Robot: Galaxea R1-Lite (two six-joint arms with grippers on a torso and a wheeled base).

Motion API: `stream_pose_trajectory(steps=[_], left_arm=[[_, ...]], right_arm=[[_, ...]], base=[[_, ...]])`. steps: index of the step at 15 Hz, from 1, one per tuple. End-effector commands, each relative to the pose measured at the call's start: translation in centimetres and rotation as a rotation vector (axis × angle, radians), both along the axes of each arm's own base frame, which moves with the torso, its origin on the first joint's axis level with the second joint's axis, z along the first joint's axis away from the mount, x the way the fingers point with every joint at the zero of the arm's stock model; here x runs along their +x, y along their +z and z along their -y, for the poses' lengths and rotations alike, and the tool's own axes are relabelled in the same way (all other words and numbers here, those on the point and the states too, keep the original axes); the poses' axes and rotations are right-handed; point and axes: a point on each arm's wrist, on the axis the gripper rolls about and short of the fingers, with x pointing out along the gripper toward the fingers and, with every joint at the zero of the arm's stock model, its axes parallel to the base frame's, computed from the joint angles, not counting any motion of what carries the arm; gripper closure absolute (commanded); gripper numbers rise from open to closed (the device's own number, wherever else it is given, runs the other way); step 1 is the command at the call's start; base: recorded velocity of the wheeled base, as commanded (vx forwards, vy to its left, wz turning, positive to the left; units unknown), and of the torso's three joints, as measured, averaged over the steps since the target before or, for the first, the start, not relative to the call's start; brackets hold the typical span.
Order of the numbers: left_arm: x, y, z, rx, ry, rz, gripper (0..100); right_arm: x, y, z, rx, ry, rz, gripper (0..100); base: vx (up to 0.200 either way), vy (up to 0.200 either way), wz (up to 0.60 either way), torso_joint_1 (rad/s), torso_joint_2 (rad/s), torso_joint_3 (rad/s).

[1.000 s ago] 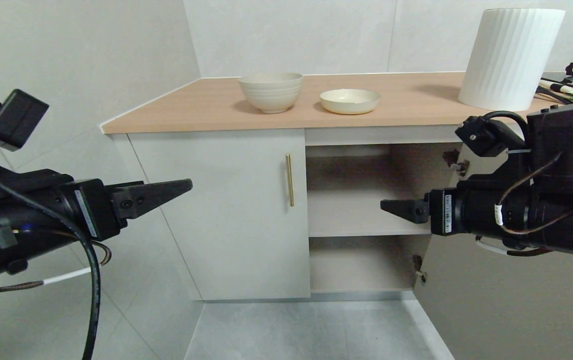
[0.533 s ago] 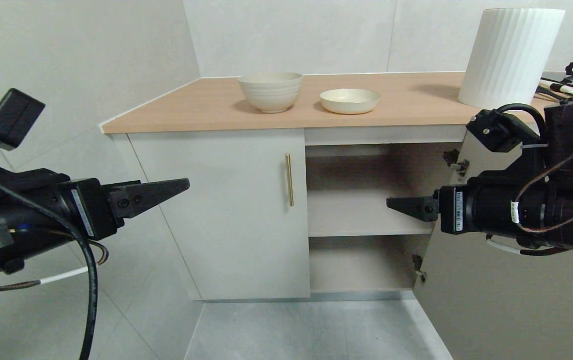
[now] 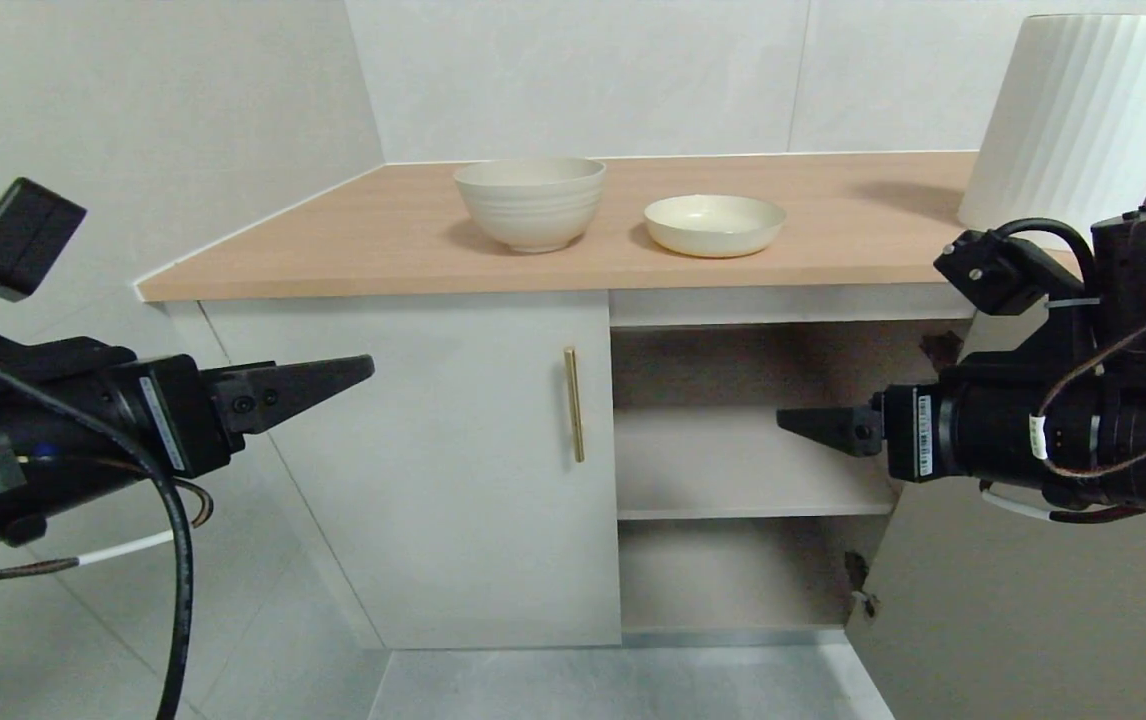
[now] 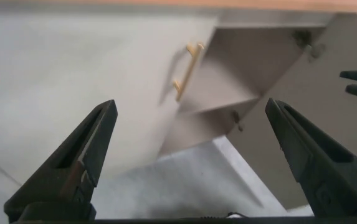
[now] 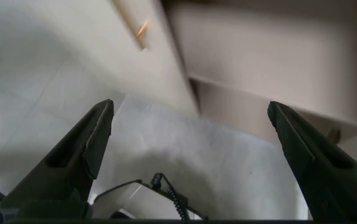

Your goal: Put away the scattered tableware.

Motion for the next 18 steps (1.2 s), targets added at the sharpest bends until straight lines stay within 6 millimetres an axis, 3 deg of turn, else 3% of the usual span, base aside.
stream_pose_trajectory(steps=[1,3,15,18], left_arm=[[0.18,-0.07,0.02,0.001,0.001,-0.004,0],[0.07,0.02,-0.02,-0.001,0.001,0.0,0],[0.26,-0.11,0.05,-0.002,-0.003,-0.007,0],[0.45,-0.24,0.1,-0.001,-0.003,-0.013,0]], right_arm=[[-0.09,-0.23,0.06,-0.007,0.002,-0.004,0],[-0.2,-0.21,0.13,-0.007,0.002,-0.002,0],[-0.27,-0.54,0.13,-0.016,0.008,-0.006,0],[-0.24,-0.58,0.11,-0.017,0.008,-0.007,0]], base=[[0.2,0.0,0.0,-0.002,0.0,0.007],[0.2,0.0,0.0,0.002,0.0,-0.002],[0.0,0.0,0.0,0.0,0.0,0.0],[0.0,0.0,0.0,0.045,-0.24,-0.199]])
